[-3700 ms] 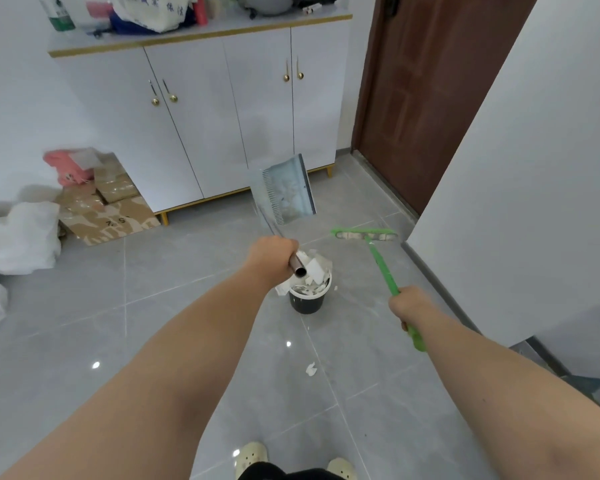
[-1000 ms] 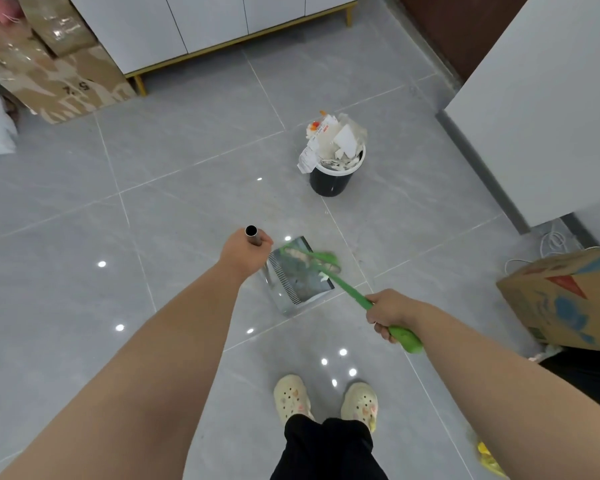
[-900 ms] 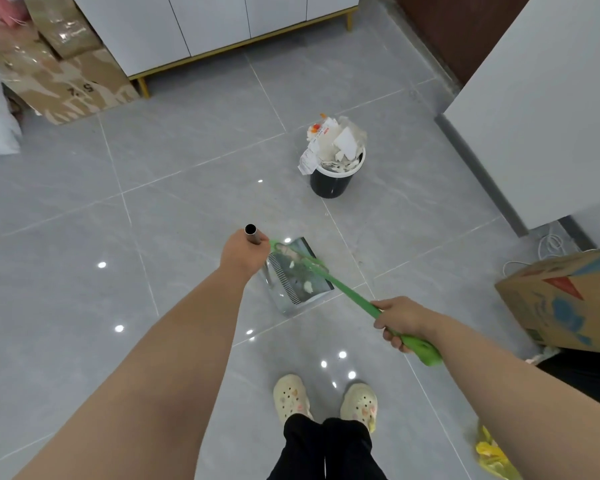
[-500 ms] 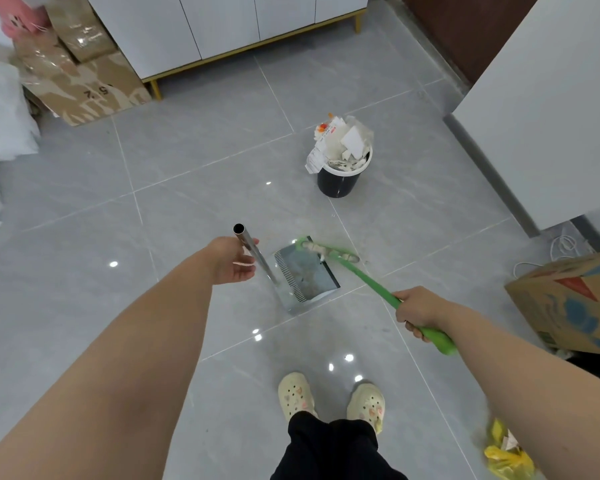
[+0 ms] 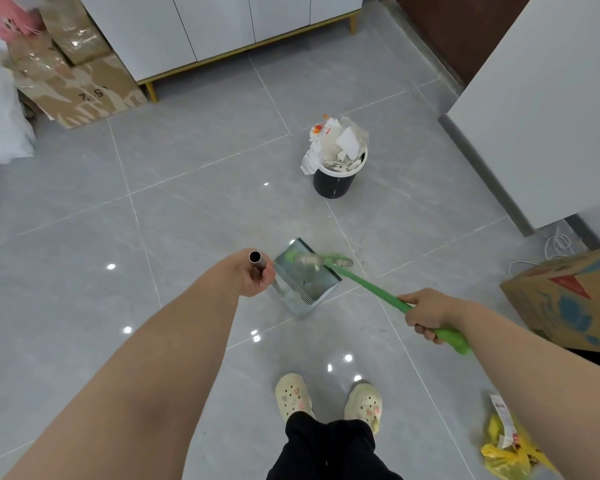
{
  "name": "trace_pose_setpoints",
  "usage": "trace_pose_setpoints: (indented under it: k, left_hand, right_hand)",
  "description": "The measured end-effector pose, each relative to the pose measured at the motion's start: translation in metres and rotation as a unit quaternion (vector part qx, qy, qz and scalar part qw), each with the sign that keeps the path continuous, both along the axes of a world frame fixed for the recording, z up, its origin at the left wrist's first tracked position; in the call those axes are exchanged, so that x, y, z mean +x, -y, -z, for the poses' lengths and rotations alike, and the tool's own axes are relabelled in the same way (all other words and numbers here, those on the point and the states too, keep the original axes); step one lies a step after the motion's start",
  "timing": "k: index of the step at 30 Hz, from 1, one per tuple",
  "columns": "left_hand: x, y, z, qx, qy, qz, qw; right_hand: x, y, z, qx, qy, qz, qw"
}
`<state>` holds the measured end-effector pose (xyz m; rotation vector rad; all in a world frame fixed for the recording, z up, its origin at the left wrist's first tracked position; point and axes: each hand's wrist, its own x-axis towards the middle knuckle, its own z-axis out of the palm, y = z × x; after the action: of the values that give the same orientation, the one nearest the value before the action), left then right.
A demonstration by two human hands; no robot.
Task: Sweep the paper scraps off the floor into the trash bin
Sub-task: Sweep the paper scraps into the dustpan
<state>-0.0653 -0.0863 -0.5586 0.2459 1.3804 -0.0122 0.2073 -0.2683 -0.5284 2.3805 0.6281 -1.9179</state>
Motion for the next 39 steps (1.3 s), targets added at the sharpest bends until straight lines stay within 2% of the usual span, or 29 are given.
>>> trace_pose_setpoints:
  k: [2, 6, 10, 15, 19, 29, 34, 39]
  left_hand:
    - [0.003, 0.005, 0.0, 0.011, 0.012, 0.0, 1.0]
    - [-0.003, 0.012, 0.001, 0.019, 0.032, -0.027, 0.999]
    - [-0.013, 0.02, 0.0, 0.02, 0.045, -0.049, 0.998]
    - [-0.018, 0.021, -0.023, 0.059, 0.044, -0.043, 0.996]
    - [-0.023, 0.013, -0.054, 0.092, 0.041, -0.051, 0.994]
    - [-0.02, -0.001, -0.147, 0.162, 0.043, -0.133, 0.977]
    - [0.003, -0.021, -0.19, 0.213, 0.044, -0.116, 0.969]
    - [0.043, -0.03, -0.22, 0.224, 0.05, -0.093, 0.969]
  right_hand:
    - [-0.002, 0.003, 0.0, -0.015, -0.018, -0.001, 1.0]
    - [-0.019, 0.018, 0.007, 0.002, 0.026, -0.045, 0.999]
    - [-0.029, 0.021, 0.014, 0.016, 0.01, 0.034, 0.999]
    - [-0.036, 0.015, 0.006, 0.059, -0.025, 0.2, 0.978]
    - [-0.034, 0.011, -0.019, 0.09, -0.035, 0.241, 0.966]
    - [-0.031, -0.018, -0.097, 0.135, 0.011, 0.148, 0.98]
    - [-0.013, -0.022, -0.127, 0.163, 0.07, 0.106, 0.978]
    - [0.039, -0.025, -0.148, 0.157, 0.139, 0.057, 0.976]
